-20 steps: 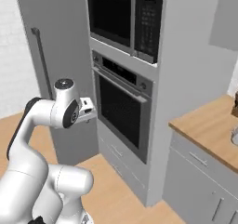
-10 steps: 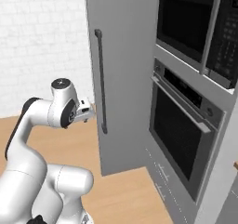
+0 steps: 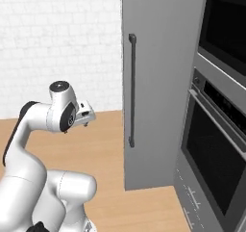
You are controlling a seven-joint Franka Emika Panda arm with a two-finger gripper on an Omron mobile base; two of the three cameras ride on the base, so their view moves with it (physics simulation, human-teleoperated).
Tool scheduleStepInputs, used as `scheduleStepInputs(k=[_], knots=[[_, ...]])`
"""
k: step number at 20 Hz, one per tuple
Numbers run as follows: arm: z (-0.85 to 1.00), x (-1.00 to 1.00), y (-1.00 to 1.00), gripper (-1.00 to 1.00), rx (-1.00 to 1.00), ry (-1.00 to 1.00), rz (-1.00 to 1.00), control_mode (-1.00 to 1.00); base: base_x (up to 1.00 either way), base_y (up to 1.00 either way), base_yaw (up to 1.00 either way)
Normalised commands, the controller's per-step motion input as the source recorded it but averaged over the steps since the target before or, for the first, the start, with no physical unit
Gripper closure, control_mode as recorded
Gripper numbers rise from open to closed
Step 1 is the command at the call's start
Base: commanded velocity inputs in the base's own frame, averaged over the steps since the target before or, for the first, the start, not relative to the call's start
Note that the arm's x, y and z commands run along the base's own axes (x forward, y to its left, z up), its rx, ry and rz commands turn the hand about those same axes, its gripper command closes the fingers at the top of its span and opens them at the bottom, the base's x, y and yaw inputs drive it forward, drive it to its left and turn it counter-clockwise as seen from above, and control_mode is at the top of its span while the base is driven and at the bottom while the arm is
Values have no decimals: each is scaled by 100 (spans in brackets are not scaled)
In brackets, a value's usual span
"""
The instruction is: Place one potato and one steak in each tupperware on the nearby counter, to pack two identical lunches.
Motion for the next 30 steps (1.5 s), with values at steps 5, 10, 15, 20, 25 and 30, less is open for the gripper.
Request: scheduleStepInputs(k=[5,10,15,20,25,30], knots=[[0,0,0,-100,0,0,0,100,100,100,-6],[0,0,0,-100,0,0,0,100,84,22,18],[0,0,0,-100,0,0,0,100,70,-18,26],[0,0,0,-100,0,0,0,100,100,89,0],[0,0,0,-100,0,0,0,100,100,100,0],[0,0,0,-100,0,0,0,100,100,100,-45]])
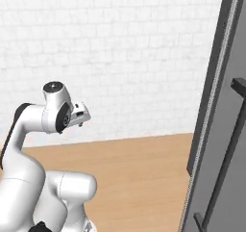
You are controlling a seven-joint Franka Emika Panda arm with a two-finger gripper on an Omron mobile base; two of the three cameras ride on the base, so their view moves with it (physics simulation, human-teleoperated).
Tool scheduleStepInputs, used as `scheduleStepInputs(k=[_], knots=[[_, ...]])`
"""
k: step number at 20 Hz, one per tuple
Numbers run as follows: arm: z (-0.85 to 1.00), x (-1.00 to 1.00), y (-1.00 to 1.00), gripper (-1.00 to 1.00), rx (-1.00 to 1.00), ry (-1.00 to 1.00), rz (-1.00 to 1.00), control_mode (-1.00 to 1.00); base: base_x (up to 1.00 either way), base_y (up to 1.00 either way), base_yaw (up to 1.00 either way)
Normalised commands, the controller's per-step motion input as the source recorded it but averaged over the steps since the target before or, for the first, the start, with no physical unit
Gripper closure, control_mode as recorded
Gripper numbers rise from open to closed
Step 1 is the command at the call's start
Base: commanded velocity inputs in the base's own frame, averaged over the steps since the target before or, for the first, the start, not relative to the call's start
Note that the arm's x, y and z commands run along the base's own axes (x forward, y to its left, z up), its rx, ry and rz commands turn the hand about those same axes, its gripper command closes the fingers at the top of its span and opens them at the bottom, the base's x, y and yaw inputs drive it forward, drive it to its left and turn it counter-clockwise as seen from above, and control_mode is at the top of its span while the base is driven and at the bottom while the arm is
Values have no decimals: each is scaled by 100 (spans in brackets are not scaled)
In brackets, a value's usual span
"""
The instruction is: Place one potato and one steak in each tupperware on the nearby counter, to pack two identical lunches.
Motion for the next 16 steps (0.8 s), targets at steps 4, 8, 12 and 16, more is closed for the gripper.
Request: scheduleStepInputs(k=[4,8,12,16], knots=[[0,0,0,-100,0,0,0,100,100,84,-64],[0,0,0,-100,0,0,0,100,97,38,-67],[0,0,0,-100,0,0,0,100,77,68,-76],[0,0,0,-100,0,0,0,100,32,31,-92]])
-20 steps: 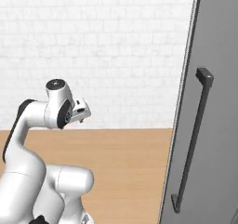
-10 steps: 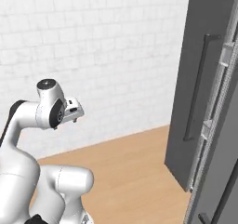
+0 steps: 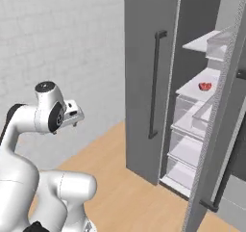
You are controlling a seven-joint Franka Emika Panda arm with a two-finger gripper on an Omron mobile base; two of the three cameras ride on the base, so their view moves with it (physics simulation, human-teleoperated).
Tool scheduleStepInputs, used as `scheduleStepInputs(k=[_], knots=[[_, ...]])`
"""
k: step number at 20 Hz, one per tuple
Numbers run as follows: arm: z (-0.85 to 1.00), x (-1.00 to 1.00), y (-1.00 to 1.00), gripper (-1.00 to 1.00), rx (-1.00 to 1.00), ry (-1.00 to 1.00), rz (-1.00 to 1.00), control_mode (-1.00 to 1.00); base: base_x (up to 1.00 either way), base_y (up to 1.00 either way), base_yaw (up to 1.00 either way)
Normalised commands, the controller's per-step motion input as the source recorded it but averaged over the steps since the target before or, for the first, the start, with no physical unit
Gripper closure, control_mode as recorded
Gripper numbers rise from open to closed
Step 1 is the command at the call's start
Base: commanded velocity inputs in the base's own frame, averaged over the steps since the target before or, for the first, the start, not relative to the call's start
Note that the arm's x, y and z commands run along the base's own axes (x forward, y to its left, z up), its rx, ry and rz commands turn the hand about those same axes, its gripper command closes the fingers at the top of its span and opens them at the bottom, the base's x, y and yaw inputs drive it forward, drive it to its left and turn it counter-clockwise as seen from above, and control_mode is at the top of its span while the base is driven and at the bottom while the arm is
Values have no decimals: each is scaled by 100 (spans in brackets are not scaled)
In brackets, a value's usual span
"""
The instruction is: Place one potato and one steak in each tupperware on the nearby counter, to pack two identical lunches.
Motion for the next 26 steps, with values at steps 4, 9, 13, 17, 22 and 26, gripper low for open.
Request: scheduleStepInputs(k=[4,9,13,17,22,26], knots=[[0,0,0,-100,0,0,0,100,3,1,-100],[0,0,0,-100,0,0,0,100,52,51,-86],[0,0,0,-100,0,0,0,100,100,67,-32],[0,0,0,-100,0,0,0,100,95,57,-34],[0,0,0,-100,0,0,0,100,58,8,-56],[0,0,0,-100,0,0,0,100,7,5,-4]])
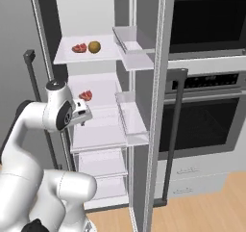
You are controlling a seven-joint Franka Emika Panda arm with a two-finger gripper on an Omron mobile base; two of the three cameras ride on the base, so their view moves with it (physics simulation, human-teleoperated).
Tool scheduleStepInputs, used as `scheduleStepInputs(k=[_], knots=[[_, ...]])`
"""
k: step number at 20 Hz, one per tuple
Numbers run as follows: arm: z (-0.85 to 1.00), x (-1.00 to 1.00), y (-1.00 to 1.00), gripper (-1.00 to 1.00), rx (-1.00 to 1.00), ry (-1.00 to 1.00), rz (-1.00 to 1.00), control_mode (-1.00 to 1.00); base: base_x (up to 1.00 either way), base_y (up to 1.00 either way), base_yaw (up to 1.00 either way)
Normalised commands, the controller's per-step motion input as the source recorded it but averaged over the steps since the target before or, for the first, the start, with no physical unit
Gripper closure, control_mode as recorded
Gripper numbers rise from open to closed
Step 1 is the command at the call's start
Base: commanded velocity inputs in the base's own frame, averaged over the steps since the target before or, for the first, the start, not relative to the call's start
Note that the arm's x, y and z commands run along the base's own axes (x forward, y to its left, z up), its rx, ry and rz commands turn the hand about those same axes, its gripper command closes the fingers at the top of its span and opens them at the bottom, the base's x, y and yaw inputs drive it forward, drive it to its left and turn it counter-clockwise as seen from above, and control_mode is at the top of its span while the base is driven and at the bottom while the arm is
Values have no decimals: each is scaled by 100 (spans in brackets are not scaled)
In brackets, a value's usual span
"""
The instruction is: Place one potato and one steak in each tupperware on the nearby counter, to pack two identical lunches.
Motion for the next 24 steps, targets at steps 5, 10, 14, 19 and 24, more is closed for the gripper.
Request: scheduleStepInputs(k=[5,10,14,19,24], knots=[[0,0,0,-100,0,0,0,100,54,0,0],[0,0,0,-100,0,0,0,100,53,-9,0],[0,0,0,-100,0,0,0,100,26,-50,0],[0,0,0,-100,0,0,0,100,42,0,0],[0,0,0,-100,0,0,0,100,51,0,0]])
